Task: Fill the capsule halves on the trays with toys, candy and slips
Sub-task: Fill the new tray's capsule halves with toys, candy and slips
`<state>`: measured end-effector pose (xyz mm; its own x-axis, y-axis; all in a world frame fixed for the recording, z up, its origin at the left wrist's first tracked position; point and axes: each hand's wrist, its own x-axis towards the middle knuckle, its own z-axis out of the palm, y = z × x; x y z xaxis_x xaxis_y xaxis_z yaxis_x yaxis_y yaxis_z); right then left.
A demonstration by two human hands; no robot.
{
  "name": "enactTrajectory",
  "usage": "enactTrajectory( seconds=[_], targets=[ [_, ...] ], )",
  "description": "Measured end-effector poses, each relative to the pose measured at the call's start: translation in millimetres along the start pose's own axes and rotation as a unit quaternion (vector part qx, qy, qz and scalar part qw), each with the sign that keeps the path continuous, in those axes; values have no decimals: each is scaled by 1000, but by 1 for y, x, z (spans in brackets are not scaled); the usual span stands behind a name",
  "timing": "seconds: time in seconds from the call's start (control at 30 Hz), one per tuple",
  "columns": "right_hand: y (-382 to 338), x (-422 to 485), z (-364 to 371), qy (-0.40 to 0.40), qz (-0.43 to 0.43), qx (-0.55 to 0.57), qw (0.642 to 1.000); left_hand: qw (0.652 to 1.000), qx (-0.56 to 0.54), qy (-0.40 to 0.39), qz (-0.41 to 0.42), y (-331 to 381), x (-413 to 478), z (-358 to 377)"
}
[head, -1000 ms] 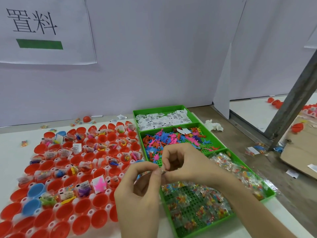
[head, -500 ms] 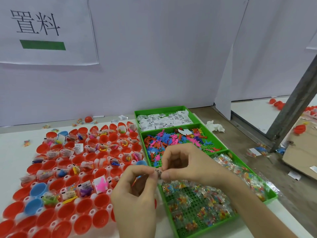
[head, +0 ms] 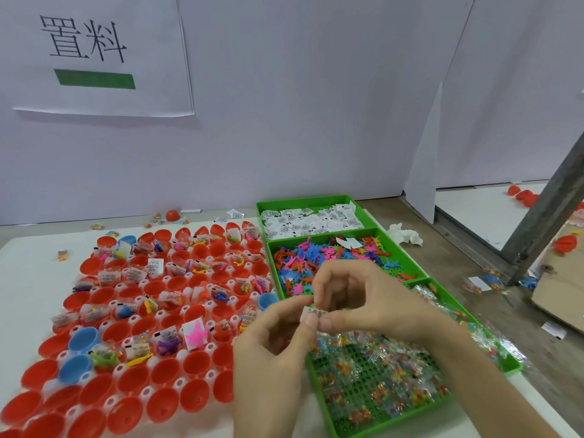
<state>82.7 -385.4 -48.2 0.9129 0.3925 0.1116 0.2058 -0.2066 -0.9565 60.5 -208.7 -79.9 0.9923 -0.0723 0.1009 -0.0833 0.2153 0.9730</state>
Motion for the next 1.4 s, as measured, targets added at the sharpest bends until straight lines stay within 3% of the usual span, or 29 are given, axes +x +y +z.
enactTrajectory(
  seconds=[0.17,0.27,0.33,0.37,0.5,0.63,0.87,0.97,1.07,1.2,1.4],
  targets=[
    [-3,13,-20,-58,50,-36,996,999,31,17,9,-1,0,0],
    [4,45,-33,95,83,-146,981,998,41,36,34,0,0,1],
    [13,70,-32,189,96,-285,935,998,48,31,38,0,-1,2],
    [18,80,-30,198,110,-322,919,997,54,27,38,-1,-1,2],
    [31,105,-27,126,201,-385,892,997,64,21,29,-4,-1,2],
    [30,113,-29,105,218,-404,882,998,61,23,25,-4,1,0],
    [25,82,-35,209,150,-312,915,999,23,39,22,-5,2,0],
    [16,63,-37,251,126,-204,938,998,11,54,20,-6,3,-2],
    [5,40,-30,230,77,-56,968,998,-6,69,14,-7,4,-4],
    [-10,22,-13,140,7,54,989,995,-37,91,-5,-7,5,-6],
    [-26,19,13,92,-55,28,994,989,-61,133,12,-3,5,-7]
  ],
)
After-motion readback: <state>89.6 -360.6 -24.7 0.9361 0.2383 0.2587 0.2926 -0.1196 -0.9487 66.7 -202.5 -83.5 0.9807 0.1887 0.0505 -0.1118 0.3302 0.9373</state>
